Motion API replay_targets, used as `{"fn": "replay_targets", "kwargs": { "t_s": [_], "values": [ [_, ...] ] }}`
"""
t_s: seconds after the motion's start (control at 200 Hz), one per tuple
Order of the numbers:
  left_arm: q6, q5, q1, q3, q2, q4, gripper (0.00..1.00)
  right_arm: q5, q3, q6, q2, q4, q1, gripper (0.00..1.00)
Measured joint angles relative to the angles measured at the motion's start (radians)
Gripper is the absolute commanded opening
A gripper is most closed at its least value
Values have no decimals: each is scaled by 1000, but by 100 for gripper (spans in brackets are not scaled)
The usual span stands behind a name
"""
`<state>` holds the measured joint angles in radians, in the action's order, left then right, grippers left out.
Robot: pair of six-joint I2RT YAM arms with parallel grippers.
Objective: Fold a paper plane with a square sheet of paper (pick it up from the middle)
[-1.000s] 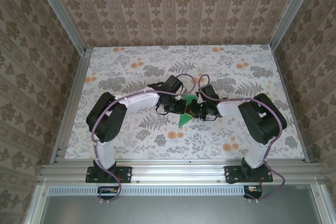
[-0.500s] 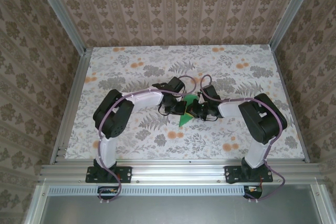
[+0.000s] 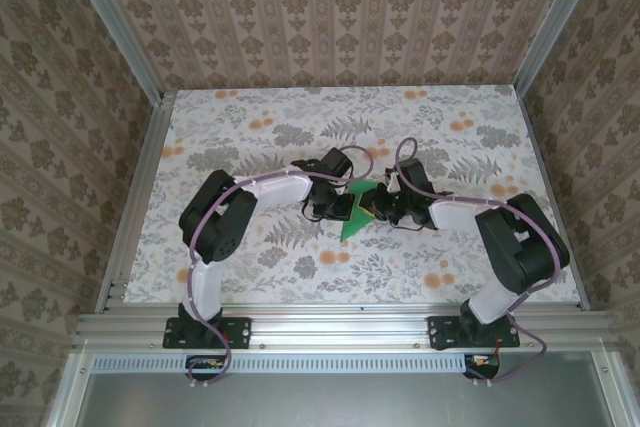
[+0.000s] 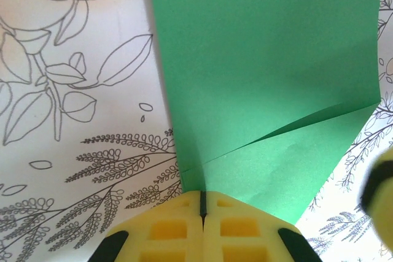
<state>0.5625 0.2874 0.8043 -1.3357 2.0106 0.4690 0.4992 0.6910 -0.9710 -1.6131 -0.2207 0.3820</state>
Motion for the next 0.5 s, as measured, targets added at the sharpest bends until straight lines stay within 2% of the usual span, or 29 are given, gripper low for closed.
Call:
{"fn": "replay_targets", "kwargs": {
  "t_s": [0.3,0.5],
  "values": [
    [0,0,0,0,0,1,0,-14,-71,9,7,1,-8,8],
    [0,-1,0,0,0,2,0,-19,-77,36,-56,-4,-31,8]
  ]
}}
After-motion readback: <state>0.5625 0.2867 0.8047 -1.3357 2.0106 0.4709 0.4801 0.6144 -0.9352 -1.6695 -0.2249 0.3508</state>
